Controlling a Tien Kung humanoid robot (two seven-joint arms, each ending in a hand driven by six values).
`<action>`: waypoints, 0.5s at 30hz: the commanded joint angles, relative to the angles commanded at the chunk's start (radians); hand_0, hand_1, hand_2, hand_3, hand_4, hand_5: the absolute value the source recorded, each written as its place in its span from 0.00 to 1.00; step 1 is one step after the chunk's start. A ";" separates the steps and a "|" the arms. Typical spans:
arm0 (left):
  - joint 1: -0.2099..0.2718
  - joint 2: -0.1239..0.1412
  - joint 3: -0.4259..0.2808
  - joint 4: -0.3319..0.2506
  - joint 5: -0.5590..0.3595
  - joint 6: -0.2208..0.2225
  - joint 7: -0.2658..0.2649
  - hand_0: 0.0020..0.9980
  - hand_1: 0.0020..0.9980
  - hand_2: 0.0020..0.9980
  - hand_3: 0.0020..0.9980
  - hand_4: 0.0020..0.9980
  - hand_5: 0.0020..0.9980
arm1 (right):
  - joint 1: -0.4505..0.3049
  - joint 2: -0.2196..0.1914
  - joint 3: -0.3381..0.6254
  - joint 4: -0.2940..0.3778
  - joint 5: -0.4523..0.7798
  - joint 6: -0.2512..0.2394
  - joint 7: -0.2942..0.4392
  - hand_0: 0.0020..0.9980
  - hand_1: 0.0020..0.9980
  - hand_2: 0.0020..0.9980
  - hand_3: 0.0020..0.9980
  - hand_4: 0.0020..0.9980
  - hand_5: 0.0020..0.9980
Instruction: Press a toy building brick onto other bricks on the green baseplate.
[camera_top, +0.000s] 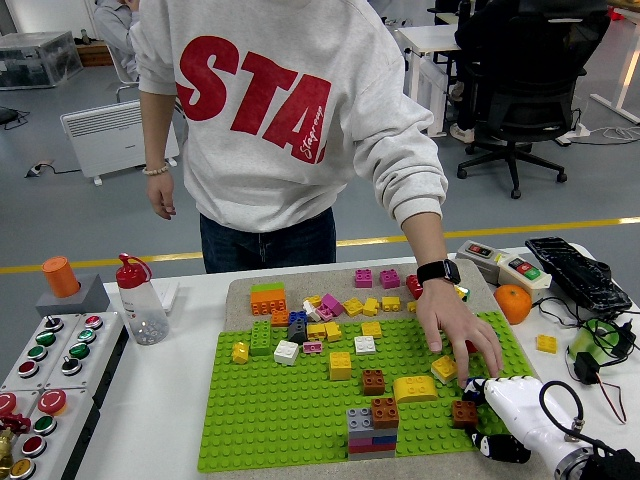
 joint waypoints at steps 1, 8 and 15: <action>0.000 0.000 0.000 0.000 0.000 0.000 0.000 0.66 0.68 0.71 0.58 0.30 1.00 | 0.000 0.000 0.000 0.000 0.001 0.000 0.001 0.57 0.52 0.54 0.55 0.64 0.26; -0.001 0.000 0.001 0.000 -0.002 0.000 0.000 0.66 0.68 0.71 0.58 0.30 1.00 | 0.001 0.000 -0.002 0.001 0.012 -0.016 0.012 0.55 0.50 0.52 0.53 0.58 0.24; -0.002 0.000 0.002 0.000 -0.003 0.000 0.000 0.66 0.68 0.71 0.58 0.30 1.00 | -0.002 -0.003 0.003 0.013 0.021 -0.027 0.020 0.53 0.50 0.51 0.53 0.55 0.23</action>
